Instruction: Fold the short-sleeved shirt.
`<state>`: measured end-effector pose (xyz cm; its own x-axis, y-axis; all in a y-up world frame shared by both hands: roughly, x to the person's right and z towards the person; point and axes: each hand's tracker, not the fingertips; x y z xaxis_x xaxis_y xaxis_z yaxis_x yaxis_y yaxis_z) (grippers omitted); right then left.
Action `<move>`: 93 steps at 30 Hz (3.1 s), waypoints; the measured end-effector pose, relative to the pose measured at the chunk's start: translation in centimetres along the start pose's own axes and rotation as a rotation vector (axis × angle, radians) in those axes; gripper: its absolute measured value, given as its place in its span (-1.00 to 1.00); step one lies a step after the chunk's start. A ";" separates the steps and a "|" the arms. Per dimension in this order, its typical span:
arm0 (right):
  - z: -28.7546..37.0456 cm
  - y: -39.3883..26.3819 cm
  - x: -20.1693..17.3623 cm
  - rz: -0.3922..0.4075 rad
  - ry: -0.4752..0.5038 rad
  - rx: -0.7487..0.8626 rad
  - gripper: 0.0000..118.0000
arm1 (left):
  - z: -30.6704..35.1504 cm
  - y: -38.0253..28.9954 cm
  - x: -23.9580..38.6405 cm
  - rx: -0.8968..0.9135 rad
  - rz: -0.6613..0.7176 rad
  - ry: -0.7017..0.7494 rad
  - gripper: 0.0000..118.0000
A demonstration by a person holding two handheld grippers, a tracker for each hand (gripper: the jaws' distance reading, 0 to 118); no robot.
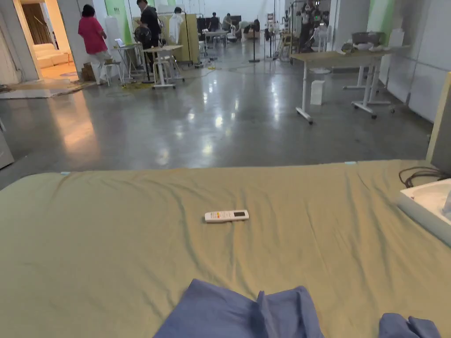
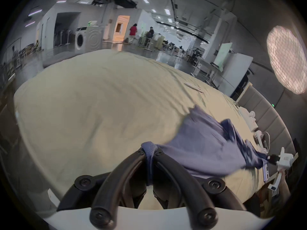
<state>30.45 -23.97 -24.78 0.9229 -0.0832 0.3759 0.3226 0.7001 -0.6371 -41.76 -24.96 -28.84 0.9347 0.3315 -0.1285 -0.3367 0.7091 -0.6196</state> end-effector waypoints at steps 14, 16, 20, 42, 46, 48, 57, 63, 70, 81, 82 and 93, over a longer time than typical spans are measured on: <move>0.3 -6.6 3.1 -0.036 0.014 -0.101 0.75 | 1.6 -5.3 -3.2 -0.075 -0.009 0.042 0.59; 2.3 -6.4 3.6 -0.087 0.058 -0.048 0.69 | 3.8 -4.5 -2.2 -0.026 0.000 -0.009 0.59; 8.9 -5.3 2.6 -0.082 0.086 0.159 0.73 | 10.3 -2.8 1.9 0.153 -0.149 -0.045 0.58; 25.7 -6.7 -8.1 0.155 0.304 0.572 -1.00 | 24.5 -4.7 16.8 0.478 -0.378 -0.191 -0.98; 25.7 -6.7 -8.4 0.195 0.283 0.561 -1.00 | 24.8 -4.8 16.2 0.449 -0.332 -0.224 -0.98; 25.8 -6.5 -8.7 0.211 0.281 0.554 -1.00 | 24.5 -4.5 16.0 0.440 -0.335 -0.218 -0.98; 25.5 -6.3 -8.4 0.182 0.282 0.538 -1.00 | 23.8 -4.0 15.2 0.415 -0.349 -0.210 -0.98; 24.4 -6.3 -7.6 0.150 0.291 0.503 -1.00 | 21.6 -3.0 15.5 0.380 -0.363 -0.210 -0.98; 21.0 -6.4 -7.3 0.126 0.268 0.426 -1.00 | 14.1 0.5 17.2 0.275 -0.406 -0.232 -0.95; 15.0 -7.8 -5.4 0.037 0.199 0.220 -1.00 | -13.9 8.3 21.7 -0.205 -0.417 -0.234 0.92; 14.5 -8.0 -5.1 0.020 0.187 0.201 -1.00 | -17.2 8.7 22.3 -0.232 -0.424 -0.200 0.92; 12.8 -9.3 -2.5 -0.058 0.070 0.090 -1.00 | -32.6 6.8 22.4 -0.423 -0.463 -0.051 0.59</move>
<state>22.44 -21.21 -11.22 0.9166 -0.1731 0.3604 0.3589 0.7533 -0.5511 -19.41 -32.98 -61.15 0.9625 0.0856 0.2575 0.1861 0.4823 -0.8560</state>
